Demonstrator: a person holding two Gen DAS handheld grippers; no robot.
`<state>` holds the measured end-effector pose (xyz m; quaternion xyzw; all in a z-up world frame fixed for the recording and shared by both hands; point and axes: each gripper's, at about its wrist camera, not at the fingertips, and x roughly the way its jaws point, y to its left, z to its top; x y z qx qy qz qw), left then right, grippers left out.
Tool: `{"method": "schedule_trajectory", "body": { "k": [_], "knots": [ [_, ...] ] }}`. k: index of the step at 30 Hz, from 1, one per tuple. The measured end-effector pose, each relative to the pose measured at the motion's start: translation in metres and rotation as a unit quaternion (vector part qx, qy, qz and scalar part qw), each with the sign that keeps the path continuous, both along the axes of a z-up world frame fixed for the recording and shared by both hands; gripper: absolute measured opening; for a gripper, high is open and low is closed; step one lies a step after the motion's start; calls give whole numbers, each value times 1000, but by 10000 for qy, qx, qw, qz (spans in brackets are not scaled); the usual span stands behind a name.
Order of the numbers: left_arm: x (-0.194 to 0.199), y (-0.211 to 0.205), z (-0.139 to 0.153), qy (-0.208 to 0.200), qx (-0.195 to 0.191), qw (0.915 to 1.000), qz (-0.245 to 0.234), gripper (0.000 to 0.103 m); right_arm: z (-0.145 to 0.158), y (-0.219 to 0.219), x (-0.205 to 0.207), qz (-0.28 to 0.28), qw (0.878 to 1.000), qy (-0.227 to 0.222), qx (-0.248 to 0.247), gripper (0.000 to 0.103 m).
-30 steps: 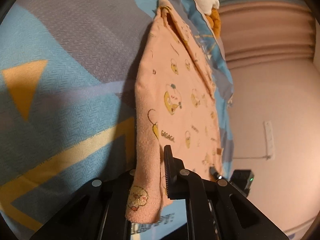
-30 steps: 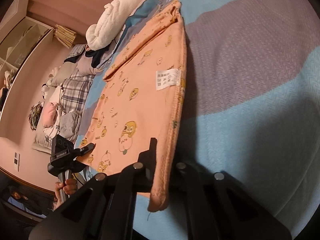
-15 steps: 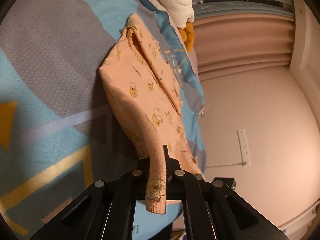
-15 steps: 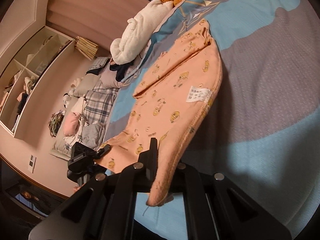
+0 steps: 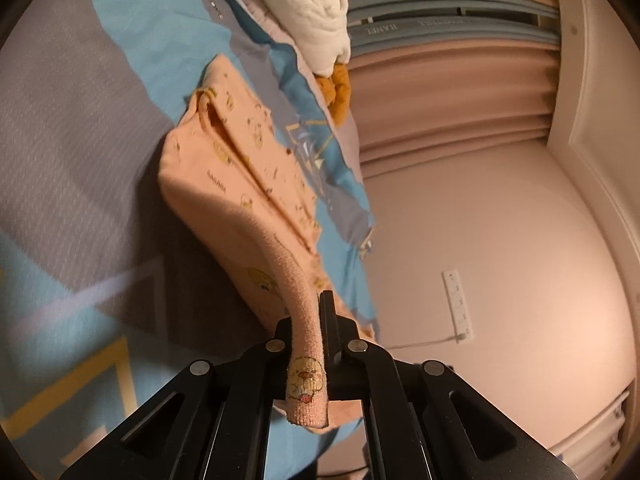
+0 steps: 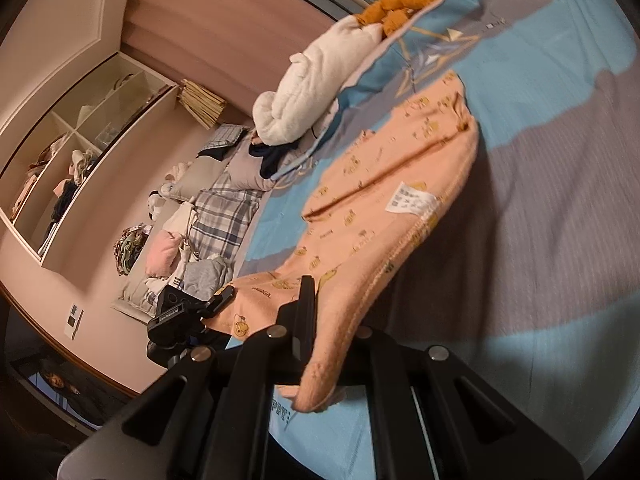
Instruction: Fold small clothes
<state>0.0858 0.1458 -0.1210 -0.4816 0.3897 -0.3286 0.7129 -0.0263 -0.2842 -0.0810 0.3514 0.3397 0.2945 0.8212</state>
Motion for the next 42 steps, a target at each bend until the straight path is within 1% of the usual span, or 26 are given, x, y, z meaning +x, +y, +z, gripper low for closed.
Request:
{"method": "schedule_trajectory", "body": {
  "k": [4, 14, 23, 32, 37, 42],
  "knots": [
    [12, 2, 3, -46, -149, 9998, 123, 0, 6, 0, 12, -34, 9999, -48, 81, 5],
    [31, 0, 26, -383, -53, 9992, 115, 0, 25, -5, 35, -217, 9987, -300, 342, 5],
    [53, -1, 36, -529, -65, 9984, 196, 0, 36, -15, 58, -396, 9973, -466, 415, 5],
    [88, 0, 43, -607, -25, 9976, 338, 0, 46, -21, 94, -593, 9964, -582, 150, 5],
    [111, 0, 41, -583, -20, 9974, 414, 0, 47, -24, 121, -755, 9957, -529, 106, 5],
    [133, -5, 38, -564, 112, 9975, 406, 0, 43, -25, 149, -819, 9957, -436, 25, 5]
  ]
}}
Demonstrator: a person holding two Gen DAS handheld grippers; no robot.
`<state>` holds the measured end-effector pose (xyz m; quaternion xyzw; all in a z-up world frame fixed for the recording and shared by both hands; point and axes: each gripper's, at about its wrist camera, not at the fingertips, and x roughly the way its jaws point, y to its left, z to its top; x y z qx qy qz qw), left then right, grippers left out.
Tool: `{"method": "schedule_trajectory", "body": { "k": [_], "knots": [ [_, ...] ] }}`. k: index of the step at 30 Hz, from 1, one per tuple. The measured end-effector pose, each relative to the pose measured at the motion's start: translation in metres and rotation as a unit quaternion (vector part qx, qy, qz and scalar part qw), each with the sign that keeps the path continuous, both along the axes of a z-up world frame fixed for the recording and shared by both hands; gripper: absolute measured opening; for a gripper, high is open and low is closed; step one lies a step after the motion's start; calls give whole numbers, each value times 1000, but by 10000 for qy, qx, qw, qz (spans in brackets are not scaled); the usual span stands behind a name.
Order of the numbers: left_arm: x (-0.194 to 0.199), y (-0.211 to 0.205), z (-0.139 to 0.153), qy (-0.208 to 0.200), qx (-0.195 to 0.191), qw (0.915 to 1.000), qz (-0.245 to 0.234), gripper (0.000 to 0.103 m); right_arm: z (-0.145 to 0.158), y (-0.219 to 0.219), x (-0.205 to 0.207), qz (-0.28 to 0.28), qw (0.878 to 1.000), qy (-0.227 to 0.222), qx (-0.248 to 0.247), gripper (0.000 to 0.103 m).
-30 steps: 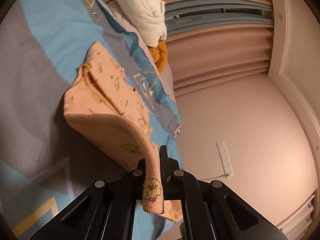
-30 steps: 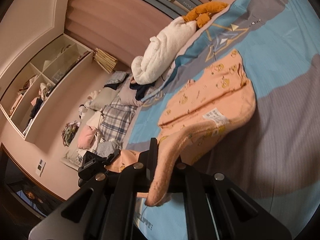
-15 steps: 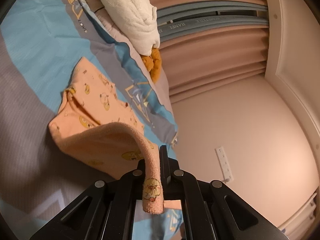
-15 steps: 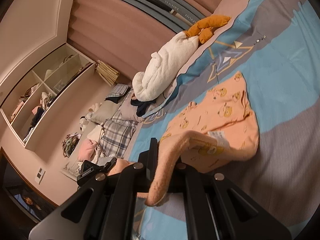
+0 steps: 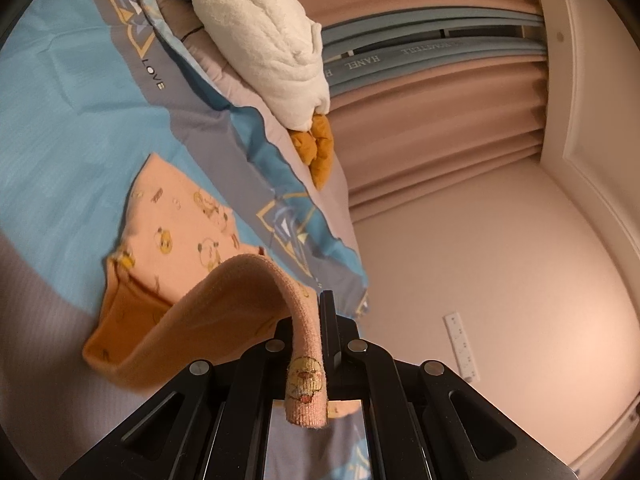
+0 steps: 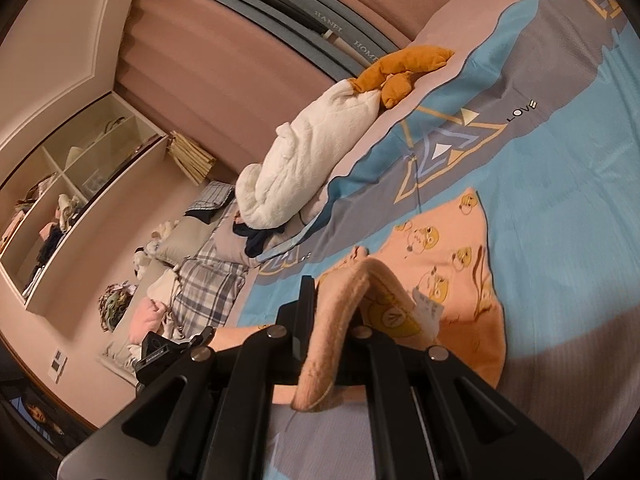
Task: Fold small clothes
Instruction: 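Carry the hem toward the collar with both grippers and lower it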
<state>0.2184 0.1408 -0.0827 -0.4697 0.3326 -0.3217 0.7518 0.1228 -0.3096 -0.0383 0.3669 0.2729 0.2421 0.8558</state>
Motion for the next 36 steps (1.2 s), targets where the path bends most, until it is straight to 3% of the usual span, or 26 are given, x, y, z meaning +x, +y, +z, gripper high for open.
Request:
{"method": "schedule_trajectory", "body": {
  "k": [6, 11, 27, 31, 36],
  "knots": [
    [30, 1, -8, 133, 134, 9998, 39, 0, -8, -5, 35, -101, 9997, 224, -42, 4],
    [61, 0, -28, 481, 325, 9983, 81, 0, -27, -8, 68, -212, 9978, 625, -81, 5],
    [115, -1, -73, 1309, 985, 9859, 338, 0, -77, -11, 133, -398, 9868, 1482, -509, 5],
    [116, -1, -75, 1362, 793, 9874, 140, 0, -81, -12, 132, -173, 9855, 1654, -327, 10],
    [119, -5, -70, 1371, 836, 9870, -61, 0, -76, -8, 125, 221, 9853, 1688, -165, 22]
  ]
}}
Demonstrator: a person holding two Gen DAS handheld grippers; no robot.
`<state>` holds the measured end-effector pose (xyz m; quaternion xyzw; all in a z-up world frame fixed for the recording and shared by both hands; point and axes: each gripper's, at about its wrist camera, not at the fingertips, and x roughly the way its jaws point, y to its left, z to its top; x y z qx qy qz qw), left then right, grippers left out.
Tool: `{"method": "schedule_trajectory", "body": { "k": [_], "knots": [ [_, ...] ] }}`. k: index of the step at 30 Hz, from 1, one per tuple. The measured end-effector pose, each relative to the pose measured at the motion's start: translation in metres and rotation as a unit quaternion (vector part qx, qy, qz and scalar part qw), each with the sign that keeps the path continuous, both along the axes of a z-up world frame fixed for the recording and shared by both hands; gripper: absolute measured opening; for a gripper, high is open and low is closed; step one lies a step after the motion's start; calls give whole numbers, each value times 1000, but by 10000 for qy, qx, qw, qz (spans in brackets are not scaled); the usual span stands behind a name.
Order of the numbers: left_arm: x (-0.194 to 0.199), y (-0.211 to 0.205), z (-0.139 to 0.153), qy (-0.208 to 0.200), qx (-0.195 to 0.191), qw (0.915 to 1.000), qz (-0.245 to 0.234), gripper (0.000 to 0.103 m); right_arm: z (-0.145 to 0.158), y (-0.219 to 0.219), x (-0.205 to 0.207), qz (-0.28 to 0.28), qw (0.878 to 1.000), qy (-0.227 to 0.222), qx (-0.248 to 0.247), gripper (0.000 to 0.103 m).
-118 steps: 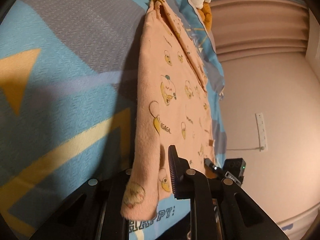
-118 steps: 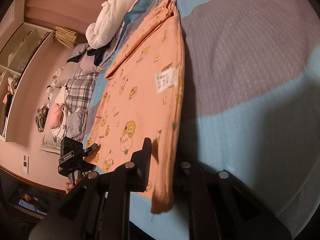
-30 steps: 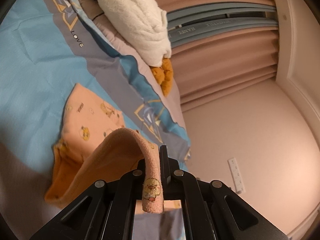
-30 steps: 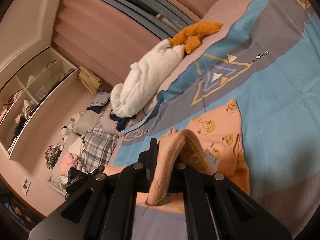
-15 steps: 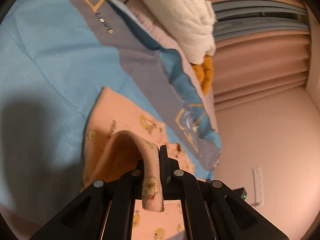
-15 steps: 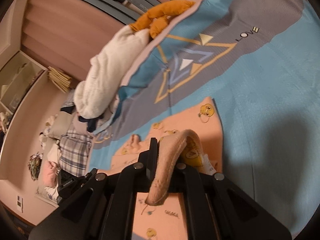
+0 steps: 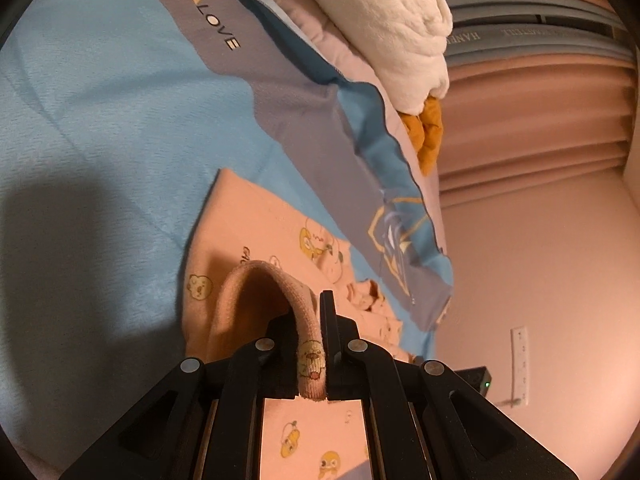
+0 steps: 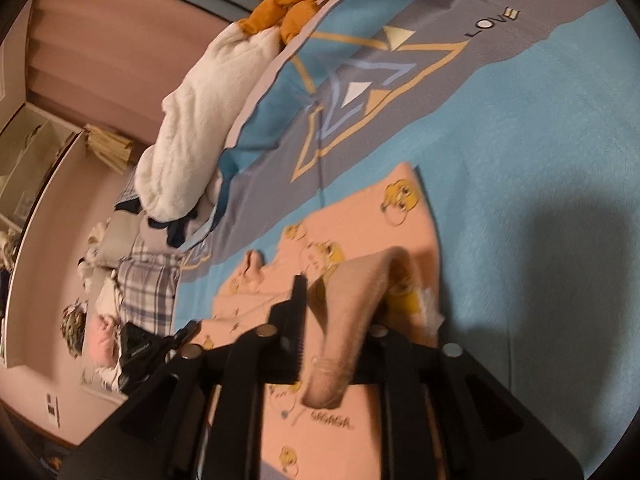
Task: Fold small clothes
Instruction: 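Carry the hem toward the collar with both grippers and lower it, then open both grippers and release the folded shirt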
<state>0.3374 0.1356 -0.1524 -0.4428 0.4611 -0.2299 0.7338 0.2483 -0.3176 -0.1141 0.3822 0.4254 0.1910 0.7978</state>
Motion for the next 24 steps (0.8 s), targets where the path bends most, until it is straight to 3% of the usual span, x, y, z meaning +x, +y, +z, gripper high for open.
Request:
{"method": "schedule_trajectory", "body": {
  "k": [3, 7, 12, 15, 18, 21, 24],
  "knots": [
    [4, -2, 1, 71, -54, 10000, -11, 0, 0, 9, 4, 206, 9995, 224, -64, 22],
    [14, 5, -8, 476, -694, 9962, 232, 0, -2, 13, 16, 283, 9964, 480, 639, 22],
    [32, 12, -17, 856, -923, 9903, 591, 0, -10, 0, 37, -296, 9897, 569, 1280, 26],
    [40, 15, -25, 1123, -1101, 9846, 758, 0, -15, -9, 45, -656, 9868, 525, 1385, 26],
    [46, 23, -26, 1139, -900, 9847, 961, 0, -18, -20, 46, -922, 9823, 418, 1575, 28],
    [48, 32, -23, 1031, -918, 9852, 1015, 0, -14, -27, 43, -1026, 9841, 277, 1424, 28],
    [45, 31, -8, 734, -295, 9933, 841, 0, -2, -30, 35, -869, 9902, 65, 1096, 29]
  ]
}}
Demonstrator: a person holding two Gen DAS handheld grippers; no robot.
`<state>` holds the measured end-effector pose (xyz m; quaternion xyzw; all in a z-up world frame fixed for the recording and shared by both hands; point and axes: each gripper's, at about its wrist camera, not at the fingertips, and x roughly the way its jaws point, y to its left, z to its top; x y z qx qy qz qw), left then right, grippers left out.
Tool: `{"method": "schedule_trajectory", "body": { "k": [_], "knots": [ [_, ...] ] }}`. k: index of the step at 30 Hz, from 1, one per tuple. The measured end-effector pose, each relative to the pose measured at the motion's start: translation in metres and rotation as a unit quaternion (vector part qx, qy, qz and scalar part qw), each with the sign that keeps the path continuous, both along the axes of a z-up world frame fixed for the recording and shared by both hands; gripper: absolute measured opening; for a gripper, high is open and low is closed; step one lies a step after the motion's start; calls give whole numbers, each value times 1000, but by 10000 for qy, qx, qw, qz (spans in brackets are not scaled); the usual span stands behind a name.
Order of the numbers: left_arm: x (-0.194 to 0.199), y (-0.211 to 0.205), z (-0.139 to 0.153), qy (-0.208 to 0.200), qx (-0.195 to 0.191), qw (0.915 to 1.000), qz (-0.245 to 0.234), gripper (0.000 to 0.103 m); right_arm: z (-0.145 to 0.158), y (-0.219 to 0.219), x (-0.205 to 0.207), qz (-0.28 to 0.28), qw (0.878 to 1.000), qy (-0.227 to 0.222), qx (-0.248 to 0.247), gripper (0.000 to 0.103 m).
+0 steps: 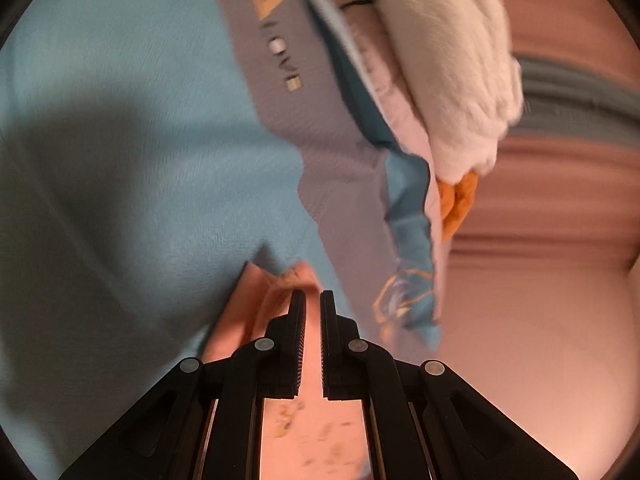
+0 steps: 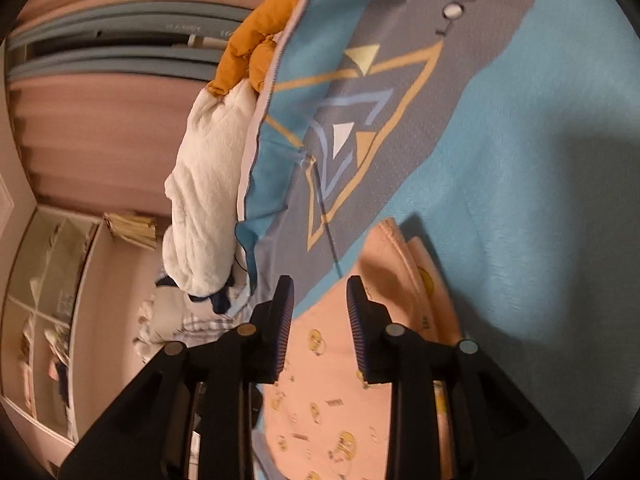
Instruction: Fold small clothes
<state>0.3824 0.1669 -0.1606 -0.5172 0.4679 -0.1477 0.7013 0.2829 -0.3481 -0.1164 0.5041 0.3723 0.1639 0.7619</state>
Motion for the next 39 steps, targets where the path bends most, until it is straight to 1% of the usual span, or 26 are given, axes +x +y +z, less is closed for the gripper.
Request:
{"method": "schedule_trajectory", "body": {
  "k": [1, 3, 5, 7, 9, 10, 12, 13, 14, 16, 17, 18, 20, 22, 23, 24, 25, 29, 32, 33, 34, 35, 36, 37, 38, 39],
  "knots": [
    [-3, -1, 5, -81, 187, 9997, -114, 0, 6, 1, -4, 94, 9997, -106, -204, 29],
    [-8, 0, 11, -237, 325, 9986, -330, 0, 20, 3, -16, 314, 9968, -313, -661, 29],
    [-15, 8, 21, -376, 550, 9973, -298, 0, 27, 7, -25, 458, 9933, -415, -973, 29],
    [-22, 10, 30, -539, 758, 9949, -381, 0, 36, 12, -39, 647, 9872, -561, -1346, 29],
    [-33, 6, 35, -672, 933, 9916, -587, 0, 42, 20, -51, 848, 9793, -696, -1701, 29],
    [-39, 1, 38, -751, 1037, 9890, -745, 0, 44, 26, -59, 1007, 9732, -775, -1917, 29],
    [-53, -13, 44, -919, 1266, 9818, -1074, 0, 46, 40, -72, 1295, 9581, -866, -2404, 29],
    [-60, -22, 47, -1001, 1392, 9771, -1262, 0, 46, 49, -80, 1435, 9458, -900, -2772, 29],
    [-68, -31, 47, -1104, 1561, 9707, -1458, 0, 46, 55, -86, 1515, 9374, -931, -2995, 29],
    [-80, -48, 46, -1196, 1884, 9588, -1756, 0, 42, 63, -94, 1670, 9260, -959, -3248, 29],
    [-87, -57, 44, -1246, 1967, 9533, -1925, 0, 38, 67, -97, 1760, 9213, -935, -3339, 28],
    [-92, -65, 40, -1261, 2022, 9490, -2064, 0, 33, 71, -100, 1832, 9154, -873, -3477, 26],
    [-98, -75, 31, -1196, 2251, 9415, -2206, 0, 23, 75, -103, 1896, 9054, -684, -3738, 26],
    [-105, -78, 20, -1075, 2348, 9385, -2292, 0, 9, 74, -108, 1911, 8941, -378, -4033, 24],
    [-107, -78, 11, -972, 2393, 9377, -2326, 0, 1, 72, -111, 1925, 8919, -252, -4084, 24],
    [-113, -74, 5, -914, 2361, 9388, -2335, 0, -3, 70, -115, 1916, 8910, -201, -4111, 24],
    [-116, -71, -1, -864, 2252, 9422, -2324, 0, -5, 67, -121, 1875, 8909, -214, -4132, 23],
    [-135, -50, -5, -816, 1881, 9551, -2139, 0, -7, 57, -135, 1865, 8922, -183, -4109, 23],
    [-145, -46, 1, -849, 1893, 9557, -2088, 0, -2, 53, -143, 1861, 8934, -141, -4087, 23],
    [-149, -43, 6, -876, 1945, 9549, -2064, 0, 2, 52, -146, 1859, 8954, -159, -4043, 26],
    [-153, -41, 12, -919, 2009, 9538, -2037, 2, 9, 54, -153, 1847, 8968, -219, -4015, 27],
    [-154, -40, 16, -956, 2071, 9528, -2006, 14, 13, 55, -158, 1843, 8983, -297, -3978, 29],
    [-157, -37, 22, -1019, 2108, 9523, -1959, 25, 18, 55, -162, 1830, 9011, -411, -3910, 37],
    [-158, -34, 26, -1072, 2084, 9535, -1897, 52, 21, 58, -163, 1818, 9026, -469, -3874, 45],
    [-158, -31, 28, -1109, 2050, 9550, -1834, 74, 25, 60, -164, 1801, 9045, -542, -3827, 49],
    [-156, -28, 30, -1134, 2056, 9560, -1760, 79, 27, 63, -164, 1798, 9052, -598, -3803, 50]
  ]
}}
